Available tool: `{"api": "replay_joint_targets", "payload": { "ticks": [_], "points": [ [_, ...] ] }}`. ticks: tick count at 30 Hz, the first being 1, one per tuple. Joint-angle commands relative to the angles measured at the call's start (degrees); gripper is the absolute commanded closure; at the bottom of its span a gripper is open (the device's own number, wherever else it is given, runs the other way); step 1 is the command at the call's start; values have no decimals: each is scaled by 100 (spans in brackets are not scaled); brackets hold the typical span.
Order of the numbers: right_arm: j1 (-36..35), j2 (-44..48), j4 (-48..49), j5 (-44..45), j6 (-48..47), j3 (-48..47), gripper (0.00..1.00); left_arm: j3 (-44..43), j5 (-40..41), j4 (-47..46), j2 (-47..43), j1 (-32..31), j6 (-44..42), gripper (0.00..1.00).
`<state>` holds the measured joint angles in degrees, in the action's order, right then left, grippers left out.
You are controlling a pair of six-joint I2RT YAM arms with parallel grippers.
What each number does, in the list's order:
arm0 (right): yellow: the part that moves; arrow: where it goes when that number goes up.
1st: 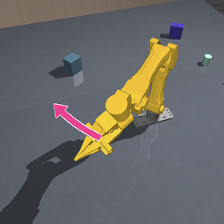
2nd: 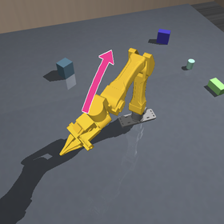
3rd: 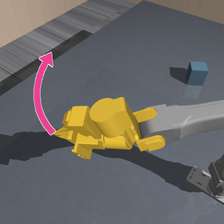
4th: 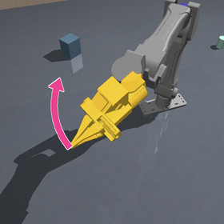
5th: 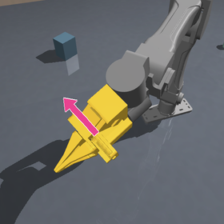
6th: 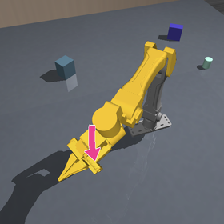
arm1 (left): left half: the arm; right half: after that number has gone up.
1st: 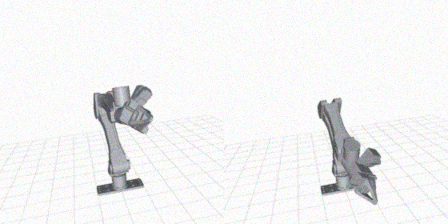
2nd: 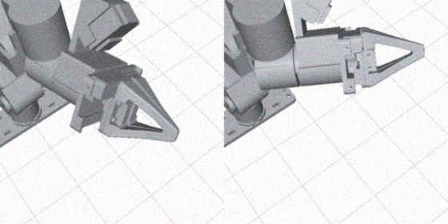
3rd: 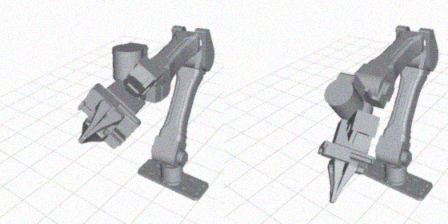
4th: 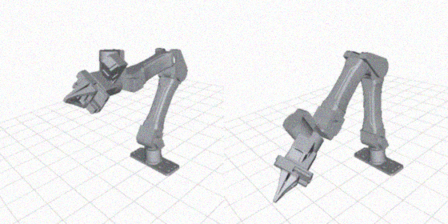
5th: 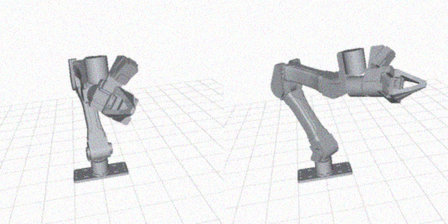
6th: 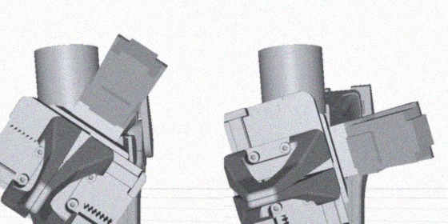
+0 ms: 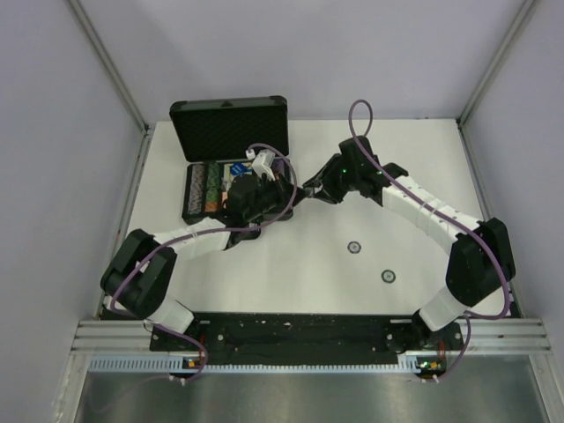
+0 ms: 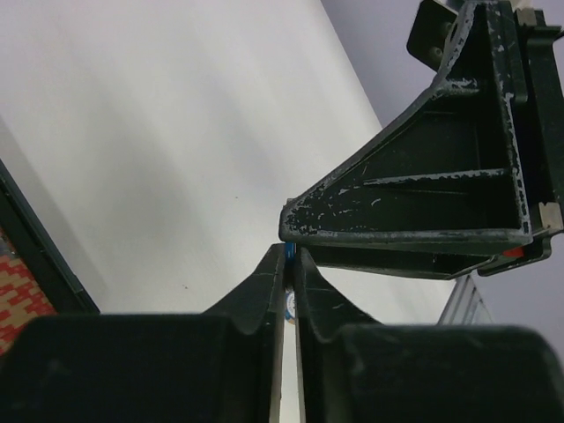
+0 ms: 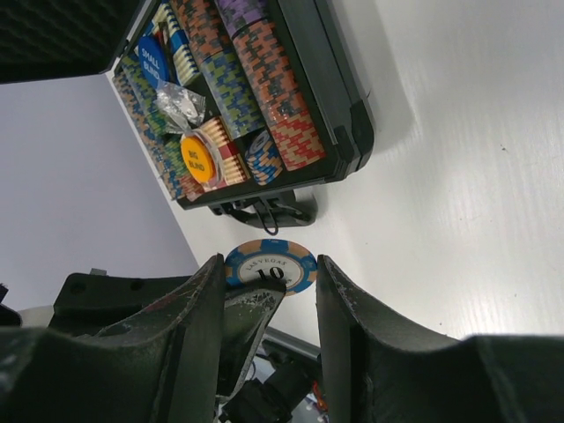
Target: Pack up texas hold em set
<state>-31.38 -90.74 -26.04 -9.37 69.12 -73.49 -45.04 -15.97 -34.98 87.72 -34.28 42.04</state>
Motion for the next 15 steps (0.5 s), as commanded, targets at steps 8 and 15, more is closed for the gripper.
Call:
{"api": "replay_joint_targets", "payload": {
  "ticks": [8,15],
  "points": [
    [166,363,161,-57,-487,10,38,-760,-205,1272,-211,35,-1951,100],
    [975,908,-154,-365,-1320,441,32,-1199,-899,3433,-668,782,-4411,100]
  ]
}}
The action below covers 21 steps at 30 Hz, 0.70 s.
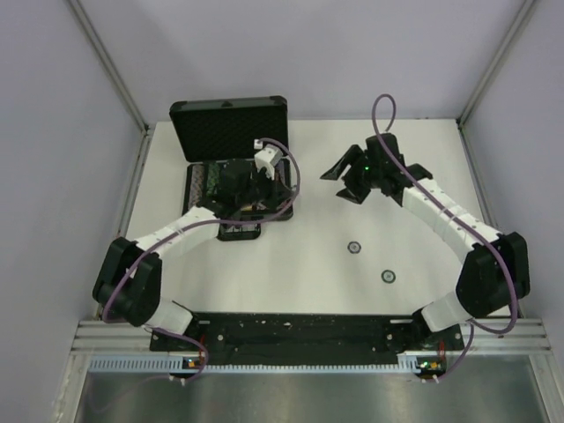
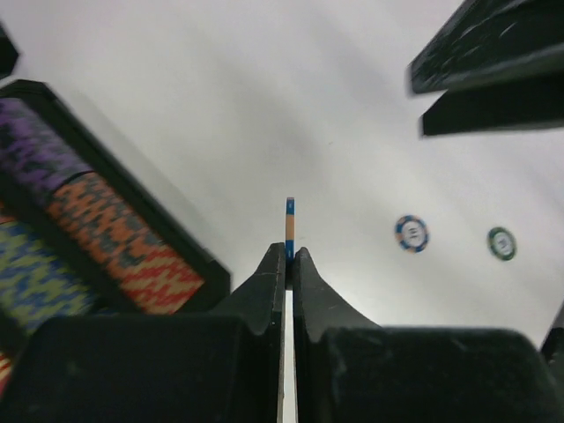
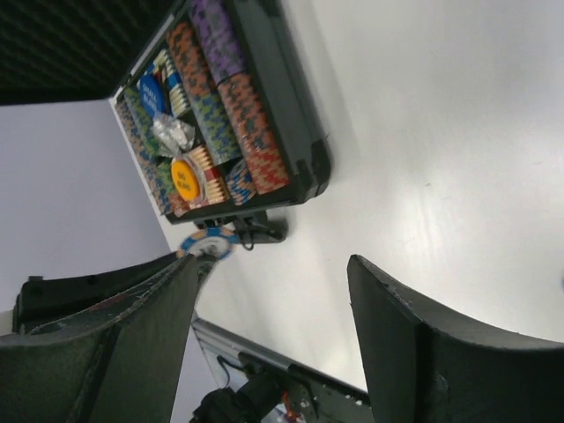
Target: Pack up texas hold em set
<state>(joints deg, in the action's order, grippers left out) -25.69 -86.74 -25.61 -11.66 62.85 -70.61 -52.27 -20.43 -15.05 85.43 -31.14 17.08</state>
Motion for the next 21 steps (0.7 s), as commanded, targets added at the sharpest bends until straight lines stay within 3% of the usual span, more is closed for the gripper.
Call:
{"api": "replay_joint_targets", "payload": {
  "ticks": [1,6,12,15,21],
  "points": [
    [494,613,-347,-56,-860,205,32,-616,-532,2000,-439,590,-2328,100],
    [872,1097,-919,515,-1565,714,32,-1583,-348,4068,-54,793,-3657,100],
    [1163,1221,-1052,542,-1697,1023,32,-2655,-277,5923,886,793,-4344,100],
    [1181,1177,-1061,516,-1662,1014,32,-2955,-339,6504,1247,802,-4494,100],
    [1181,1089,-1061,542,-1636,1005,32,-2824,-366,6409,1222,793,-4608,100]
  ]
}}
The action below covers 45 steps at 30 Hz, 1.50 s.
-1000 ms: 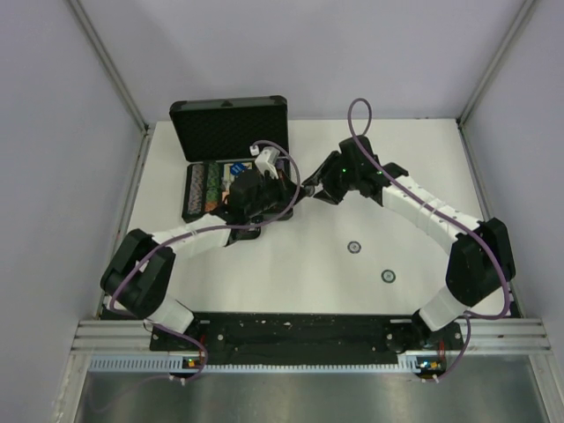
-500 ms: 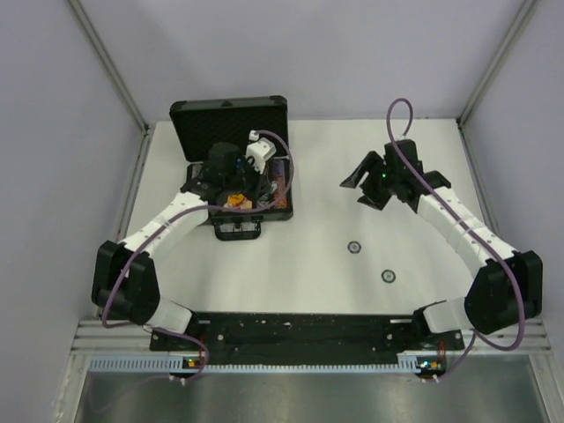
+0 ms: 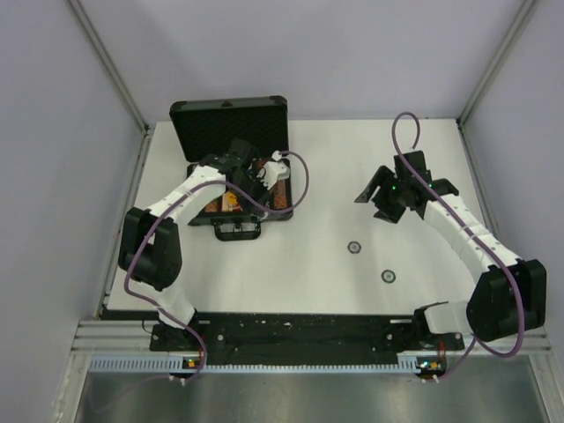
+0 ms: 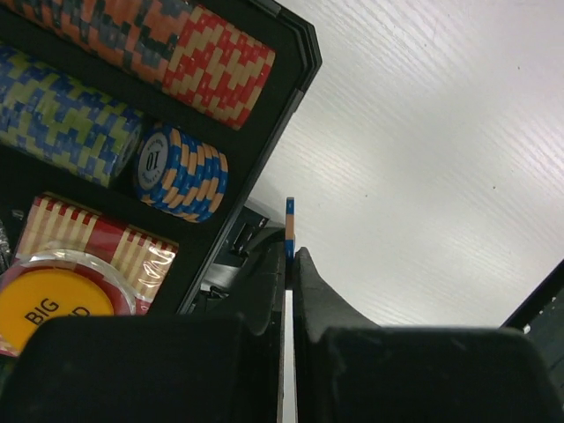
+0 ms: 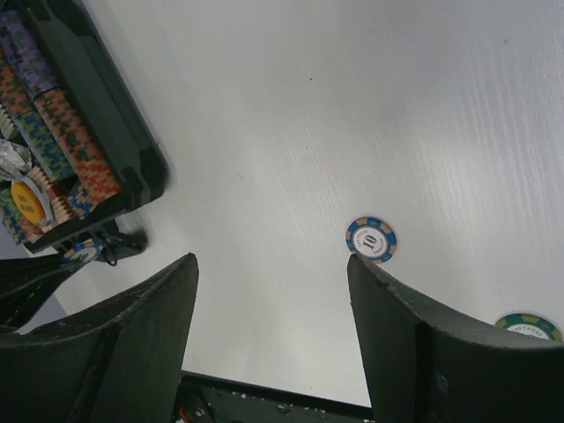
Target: Pack up texas hold em set
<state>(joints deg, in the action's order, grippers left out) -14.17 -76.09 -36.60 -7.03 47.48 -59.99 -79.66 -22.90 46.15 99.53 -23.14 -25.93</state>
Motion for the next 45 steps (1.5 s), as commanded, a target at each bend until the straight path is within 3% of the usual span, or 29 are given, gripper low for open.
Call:
{"api": "replay_joint_targets", "payload": {
  "ticks": [1,32,37,45],
  "points": [
    [37,16,39,87,-99,-48,32,-59,-32,254,-171,-7,-324,100],
    [204,-116,179,-97,-3,180,32,-393,1225,-783,392,-33,-500,100],
    [196,-178,259,-176,24,233,33,-375,1393,-897,410,-112,-588,94],
    [196,-169,294,-194,33,330,33,-235,1595,-1161,427,-253,-562,72]
  ]
}}
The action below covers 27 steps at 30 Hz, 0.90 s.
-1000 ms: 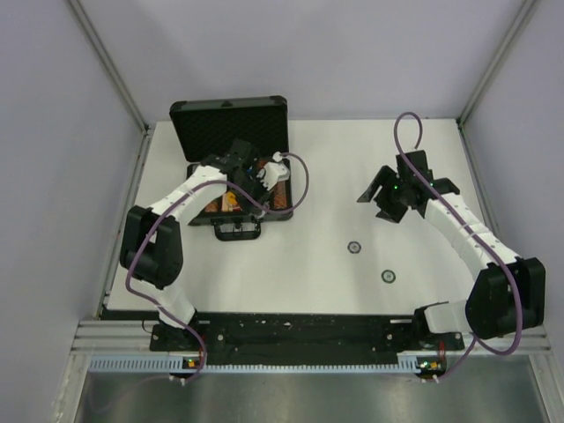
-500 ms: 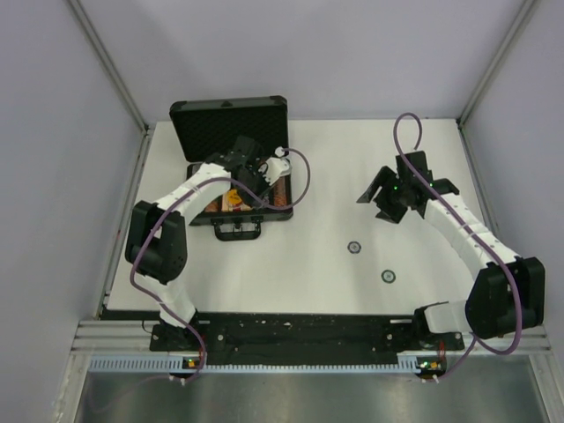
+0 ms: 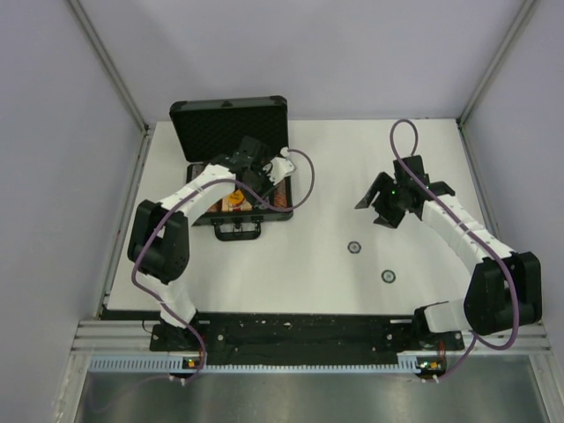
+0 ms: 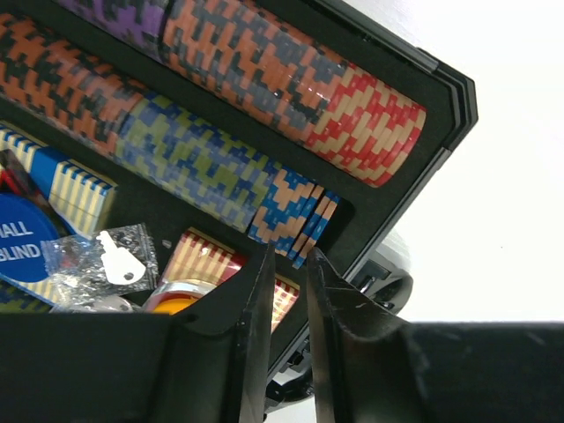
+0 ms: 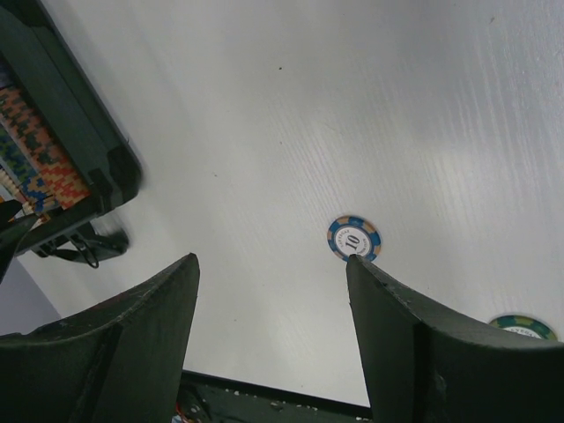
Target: Pack up texas hold em set
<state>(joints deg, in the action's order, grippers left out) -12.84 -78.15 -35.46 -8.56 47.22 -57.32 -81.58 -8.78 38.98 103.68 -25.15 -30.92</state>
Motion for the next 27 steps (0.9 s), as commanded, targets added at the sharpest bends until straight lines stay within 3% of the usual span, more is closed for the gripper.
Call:
{"api": "replay_joint_targets", "payload": {
  "ticks": [1,7,14,22,24,27],
  "points": [
    [62,37,180,-41,59,89,33,-33,201,-461,21,-60,-55,70],
    [62,72,189,-58,7,195,33,19,262,-444,-49,-61,-2,61],
    [-25,-182,40,55,-880,151,31,177,183,-558,-567,-61,226,56],
    [-1097,-938,-382,1144,-1356,-25,30,721,622,-1278,-1455,-52,507,38],
    [-1325,-1079,-417,1417,-1347,-16,29,915,763,-1594,-1701,-52,577,29],
    [-1493,-1255,-435,1637,-1356,-16,28,1188,1008,-2016,-2070,-43,718,28]
  ]
}}
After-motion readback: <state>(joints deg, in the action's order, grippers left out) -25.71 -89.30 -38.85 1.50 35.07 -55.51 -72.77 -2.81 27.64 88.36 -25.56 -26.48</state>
